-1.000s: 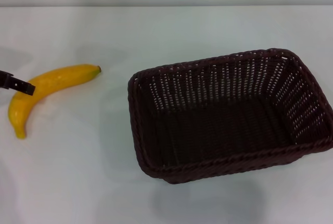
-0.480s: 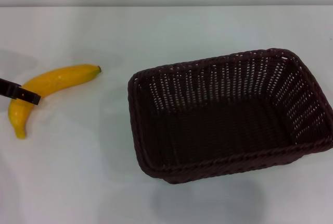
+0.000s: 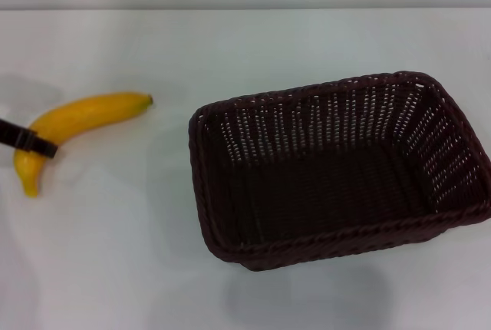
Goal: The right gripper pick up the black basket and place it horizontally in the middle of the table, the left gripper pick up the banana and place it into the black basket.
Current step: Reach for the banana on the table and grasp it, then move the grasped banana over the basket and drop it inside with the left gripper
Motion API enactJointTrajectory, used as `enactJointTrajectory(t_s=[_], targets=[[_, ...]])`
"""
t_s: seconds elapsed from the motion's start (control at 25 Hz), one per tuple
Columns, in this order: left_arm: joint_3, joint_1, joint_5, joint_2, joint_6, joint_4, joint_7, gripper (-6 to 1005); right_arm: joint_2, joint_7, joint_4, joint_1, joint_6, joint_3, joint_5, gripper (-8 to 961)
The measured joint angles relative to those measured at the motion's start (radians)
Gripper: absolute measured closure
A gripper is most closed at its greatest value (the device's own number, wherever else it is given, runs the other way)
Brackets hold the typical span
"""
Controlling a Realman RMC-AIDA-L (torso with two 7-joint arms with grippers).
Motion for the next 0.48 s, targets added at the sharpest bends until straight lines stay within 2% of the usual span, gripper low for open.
enactJointTrajectory(t_s=[0.12, 0.28, 0.48], targets=[[-0.005, 0.006, -0.045, -0.01, -0.049, 0.072, -0.001, 437, -0.001, -0.001, 0.0, -0.002, 0.001, 0.0, 0.0, 694], [-0.006, 0.001, -0.191, -0.001, -0.175, 0.159, 0.0, 504, -0.001, -0.005, 0.0, -0.005, 0.001, 0.0, 0.0, 690], [-0.001, -0.041, -0.386, 0.003, -0.364, 0.249, -0.002, 509, -0.001, -0.007, 0.0, -0.004, 0.001, 0.0, -0.001, 684]])
